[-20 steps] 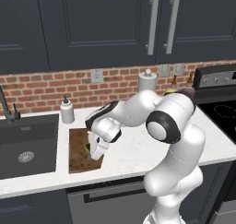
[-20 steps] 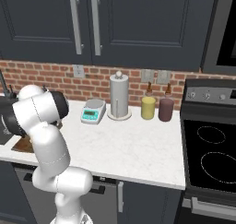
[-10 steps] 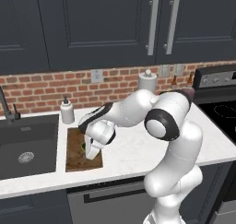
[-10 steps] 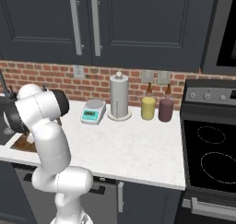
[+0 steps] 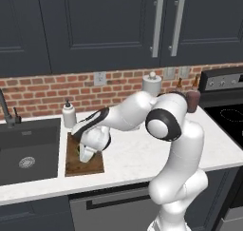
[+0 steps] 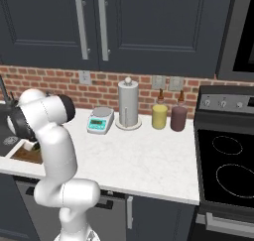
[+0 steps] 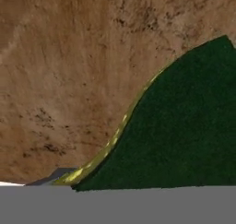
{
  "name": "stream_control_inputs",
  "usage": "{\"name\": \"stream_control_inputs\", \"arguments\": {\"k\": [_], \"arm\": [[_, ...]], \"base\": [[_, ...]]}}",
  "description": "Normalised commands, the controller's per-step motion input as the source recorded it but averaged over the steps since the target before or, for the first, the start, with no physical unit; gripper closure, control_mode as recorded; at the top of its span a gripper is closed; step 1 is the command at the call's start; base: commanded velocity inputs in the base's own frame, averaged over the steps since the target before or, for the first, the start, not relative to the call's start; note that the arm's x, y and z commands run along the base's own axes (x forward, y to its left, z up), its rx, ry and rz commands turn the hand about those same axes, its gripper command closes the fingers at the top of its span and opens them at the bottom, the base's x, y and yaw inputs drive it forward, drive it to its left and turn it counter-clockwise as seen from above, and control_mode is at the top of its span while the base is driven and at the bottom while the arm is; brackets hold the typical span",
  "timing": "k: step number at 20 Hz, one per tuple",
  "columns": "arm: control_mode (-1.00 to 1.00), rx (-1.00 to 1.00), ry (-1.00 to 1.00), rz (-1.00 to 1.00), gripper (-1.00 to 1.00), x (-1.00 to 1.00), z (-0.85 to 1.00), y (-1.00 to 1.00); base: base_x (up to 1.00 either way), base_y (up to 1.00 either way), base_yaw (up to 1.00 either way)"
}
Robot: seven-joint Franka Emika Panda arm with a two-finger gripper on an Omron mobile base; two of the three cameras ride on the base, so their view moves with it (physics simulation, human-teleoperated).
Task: Pick up the sponge from the counter and clean the cutting board by briefly scrubbing or pressing down on the cutting board. Once finished, release the sponge.
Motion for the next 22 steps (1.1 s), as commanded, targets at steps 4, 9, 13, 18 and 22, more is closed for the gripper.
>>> {"name": "stream_control_inputs", "arguments": {"k": [4,9,13,18,22], "arm": [[-1.0,0.0,-0.14,0.0,1.0,0.0,-0.41,0.53],[-1.0,0.02,-0.14,0.0,1.0,0.16,-0.7,0.3],[-1.0,0.01,-0.15,0.0,1.0,0.38,-0.64,0.33],[-1.0,0.02,-0.08,0.0,-1.0,0.3,-0.64,0.01],[-1.0,0.0,0.0,0.0,-1.0,0.0,-0.36,-0.04]], "base": [[0.0,0.0,0.0],[0.0,0.0,0.0],[0.0,0.0,0.0],[0.0,0.0,0.0],[0.0,0.0,0.0]]}}
